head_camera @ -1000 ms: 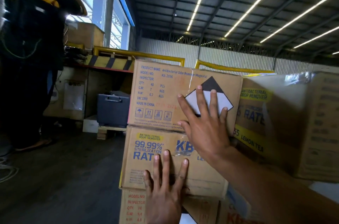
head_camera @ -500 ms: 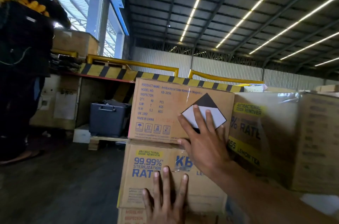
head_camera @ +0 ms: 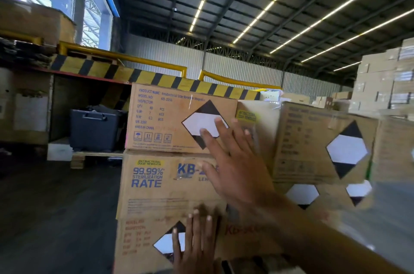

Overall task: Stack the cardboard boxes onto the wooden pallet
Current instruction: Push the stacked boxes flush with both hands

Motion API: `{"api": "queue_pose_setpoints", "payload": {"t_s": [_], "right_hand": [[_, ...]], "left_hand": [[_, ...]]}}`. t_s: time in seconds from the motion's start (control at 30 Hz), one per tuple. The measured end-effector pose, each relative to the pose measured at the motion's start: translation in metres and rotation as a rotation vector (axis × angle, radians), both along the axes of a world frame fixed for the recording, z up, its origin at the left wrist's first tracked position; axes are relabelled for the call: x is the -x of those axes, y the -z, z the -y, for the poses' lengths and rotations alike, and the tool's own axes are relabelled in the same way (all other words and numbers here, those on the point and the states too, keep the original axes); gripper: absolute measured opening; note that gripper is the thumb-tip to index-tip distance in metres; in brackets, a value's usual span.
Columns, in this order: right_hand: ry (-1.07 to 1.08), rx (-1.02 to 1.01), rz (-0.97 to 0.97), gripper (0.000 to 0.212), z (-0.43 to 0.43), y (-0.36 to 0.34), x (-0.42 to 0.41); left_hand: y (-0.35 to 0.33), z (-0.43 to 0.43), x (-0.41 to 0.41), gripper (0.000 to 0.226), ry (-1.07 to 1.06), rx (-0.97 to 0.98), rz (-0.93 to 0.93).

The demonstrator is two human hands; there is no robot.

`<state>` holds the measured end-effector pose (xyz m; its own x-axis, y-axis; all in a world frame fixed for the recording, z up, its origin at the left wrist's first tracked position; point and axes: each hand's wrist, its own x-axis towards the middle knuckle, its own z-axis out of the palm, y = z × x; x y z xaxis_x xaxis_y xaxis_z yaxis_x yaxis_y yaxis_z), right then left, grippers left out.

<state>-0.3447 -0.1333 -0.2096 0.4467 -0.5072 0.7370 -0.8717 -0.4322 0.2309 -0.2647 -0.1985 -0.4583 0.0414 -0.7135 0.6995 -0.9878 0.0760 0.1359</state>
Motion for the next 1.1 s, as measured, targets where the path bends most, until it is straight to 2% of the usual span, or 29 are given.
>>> {"api": "queue_pose_setpoints", "payload": {"t_s": [0.13,0.2,0.4,0.57,0.73,0.93,1.1], "right_hand": [[-0.011,0.091,0.058,0.062,-0.020,-0.020,0.039],[0.003,0.107,0.087,0.062,-0.020,-0.025,0.069],[0.008,0.112,0.165,0.069,-0.003,-0.022,0.166],[0.018,0.062,0.174,0.067,0.015,-0.021,0.233],[-0.033,-0.002,0.138,0.063,0.034,-0.016,0.275],[-0.100,-0.034,0.181,0.068,0.050,-0.008,0.273],[-0.036,-0.057,0.189,0.075,0.063,0.004,0.266]], "left_hand": [[-0.011,-0.020,0.022,0.071,0.050,0.020,0.107],[-0.021,-0.026,0.034,0.089,0.049,0.001,0.179],[-0.059,-0.044,0.082,0.114,0.024,0.023,0.266],[-0.074,-0.051,0.141,0.090,-0.059,-0.059,0.211],[-0.073,-0.048,0.203,0.101,-0.097,-0.034,0.220],[-0.101,-0.034,0.237,0.097,-0.170,-0.027,0.204],[-0.100,-0.015,0.232,0.072,-0.172,-0.091,0.156]]}}
